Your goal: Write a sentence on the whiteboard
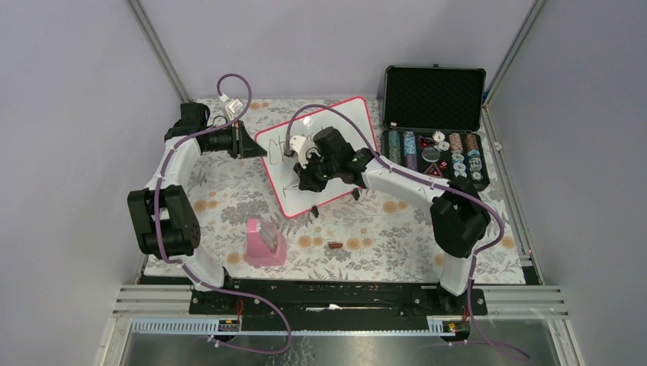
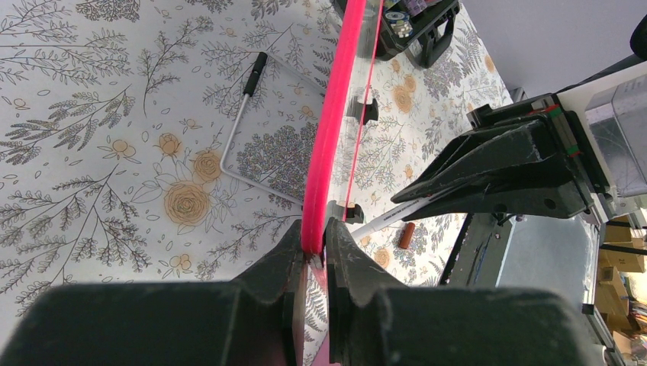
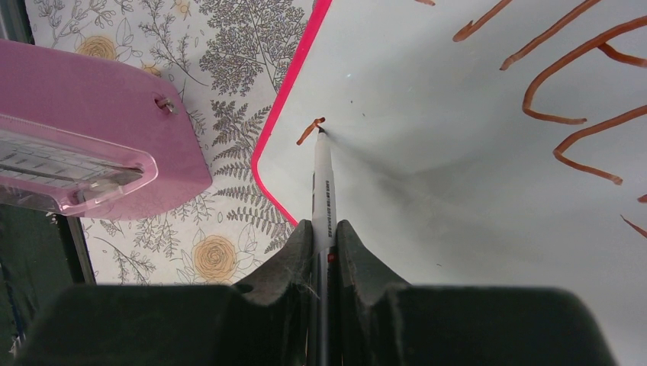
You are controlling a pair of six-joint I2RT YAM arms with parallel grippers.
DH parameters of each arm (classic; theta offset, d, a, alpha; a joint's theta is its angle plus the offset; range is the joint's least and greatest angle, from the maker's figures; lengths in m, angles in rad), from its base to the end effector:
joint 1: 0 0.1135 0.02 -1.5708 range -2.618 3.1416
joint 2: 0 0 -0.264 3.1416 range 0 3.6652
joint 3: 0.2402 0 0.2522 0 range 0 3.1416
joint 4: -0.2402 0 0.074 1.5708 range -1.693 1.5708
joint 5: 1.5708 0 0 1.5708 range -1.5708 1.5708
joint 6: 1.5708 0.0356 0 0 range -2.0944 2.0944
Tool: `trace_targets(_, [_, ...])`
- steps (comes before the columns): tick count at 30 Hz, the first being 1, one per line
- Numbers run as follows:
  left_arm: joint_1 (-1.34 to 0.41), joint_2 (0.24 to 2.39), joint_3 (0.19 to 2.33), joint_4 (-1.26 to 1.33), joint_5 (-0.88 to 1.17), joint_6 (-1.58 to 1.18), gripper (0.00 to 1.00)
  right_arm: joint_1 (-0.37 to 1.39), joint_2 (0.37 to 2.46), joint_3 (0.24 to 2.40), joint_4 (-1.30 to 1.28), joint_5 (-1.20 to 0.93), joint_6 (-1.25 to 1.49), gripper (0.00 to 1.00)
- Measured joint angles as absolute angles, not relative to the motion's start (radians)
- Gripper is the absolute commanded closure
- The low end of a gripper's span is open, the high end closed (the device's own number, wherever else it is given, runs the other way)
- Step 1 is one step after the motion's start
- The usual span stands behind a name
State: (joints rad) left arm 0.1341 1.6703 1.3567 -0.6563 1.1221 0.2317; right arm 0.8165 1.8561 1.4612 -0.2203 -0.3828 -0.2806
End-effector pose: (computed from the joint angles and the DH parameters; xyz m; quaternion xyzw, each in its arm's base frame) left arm 0.3495 0.0148 0.2839 0.1967 0.8001 -0.4542 0.3388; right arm 0.2854 0.3231 0.2662 -0.5292 0.6983 0.2824 0.3906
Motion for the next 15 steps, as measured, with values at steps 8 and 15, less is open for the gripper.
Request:
trace_targets(8, [0.134, 1.67, 1.357, -0.656, 1.121, 0.231, 1.0, 0.814, 1.856, 1.461, -0.222, -0.388, -0.281, 1.0])
trace_targets(15, [0.134, 1.67, 1.357, -0.656, 1.121, 0.231, 1.0, 0.809, 1.856, 1.441, -0.221, -0.407, -0.281, 1.0])
